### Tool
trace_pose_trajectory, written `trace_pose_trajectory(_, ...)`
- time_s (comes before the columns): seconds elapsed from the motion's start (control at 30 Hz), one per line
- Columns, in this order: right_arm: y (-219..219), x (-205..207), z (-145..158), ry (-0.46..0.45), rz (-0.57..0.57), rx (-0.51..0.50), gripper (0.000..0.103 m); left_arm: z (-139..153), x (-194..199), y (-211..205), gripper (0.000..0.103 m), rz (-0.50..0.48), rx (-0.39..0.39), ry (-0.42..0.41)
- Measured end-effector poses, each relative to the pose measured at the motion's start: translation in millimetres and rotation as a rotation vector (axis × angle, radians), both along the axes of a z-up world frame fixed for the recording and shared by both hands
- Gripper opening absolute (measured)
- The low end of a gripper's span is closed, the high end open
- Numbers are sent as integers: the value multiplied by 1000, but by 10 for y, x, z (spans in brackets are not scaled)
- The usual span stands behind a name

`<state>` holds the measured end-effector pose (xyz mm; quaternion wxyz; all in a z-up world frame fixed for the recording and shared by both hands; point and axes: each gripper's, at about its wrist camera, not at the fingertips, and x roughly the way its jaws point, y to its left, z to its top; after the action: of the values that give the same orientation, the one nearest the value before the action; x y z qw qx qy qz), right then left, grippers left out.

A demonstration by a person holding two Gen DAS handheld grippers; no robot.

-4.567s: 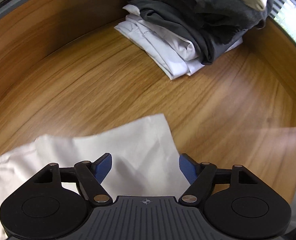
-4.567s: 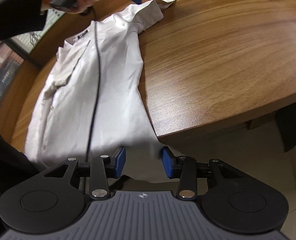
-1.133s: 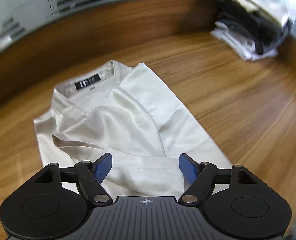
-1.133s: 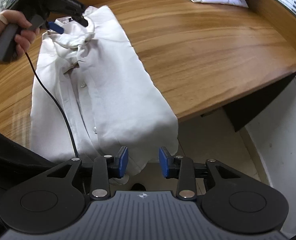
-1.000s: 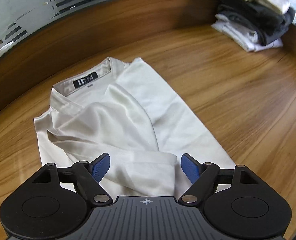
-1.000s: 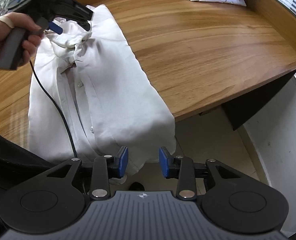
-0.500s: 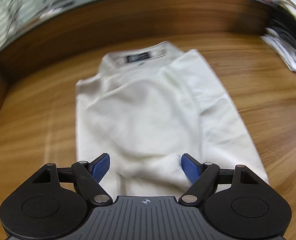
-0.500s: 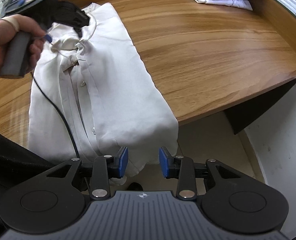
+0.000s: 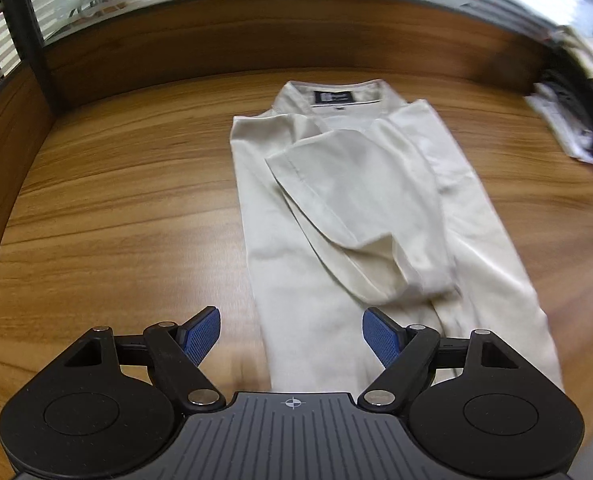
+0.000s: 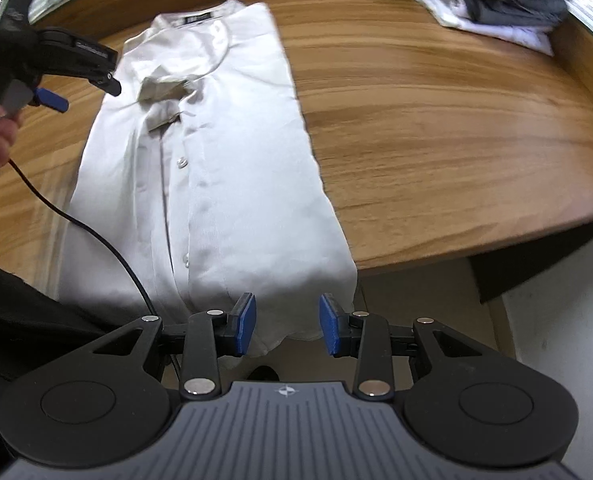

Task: Fold clothes

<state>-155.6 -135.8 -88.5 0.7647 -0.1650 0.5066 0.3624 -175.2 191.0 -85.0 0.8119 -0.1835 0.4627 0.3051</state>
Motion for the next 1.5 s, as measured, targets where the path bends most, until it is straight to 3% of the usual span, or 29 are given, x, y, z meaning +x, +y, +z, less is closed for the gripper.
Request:
trace_pose_trajectory(0.2, -29, 22, -58, -10, 158, 12, 40, 89, -416, -247, 81, -122, -4, -66)
trace_pose_trajectory(0.43, -180, -9, -132, -21, 203, 31, 40, 44, -898, -590, 81, -222, 44, -91)
trace_pose_trajectory(0.7, -361, -47, -216, -33, 246, 55, 56, -58, -1538, -1266, 81, -329, 49, -166)
trace_pose_trajectory(0.9, -518, 3, -408, -74, 337, 92, 84, -514, -1919, -1754, 81, -390, 36, -149)
trace_pose_trajectory(1.03, -614, 61, -573, -94, 398, 116, 88, -1014, -1984, -1875, 81, -400, 62, -108)
trace_pose_trajectory(1.23, -583, 304, -1172, -73, 459, 148, 90, -1703, -1852, -1744, 81, -420, 108, -82)
trace_pose_trajectory(1.5, -449, 533, -1804, -34, 561, 249, 90, -2206, -1464, -1535, 81, -484, 122, -136)
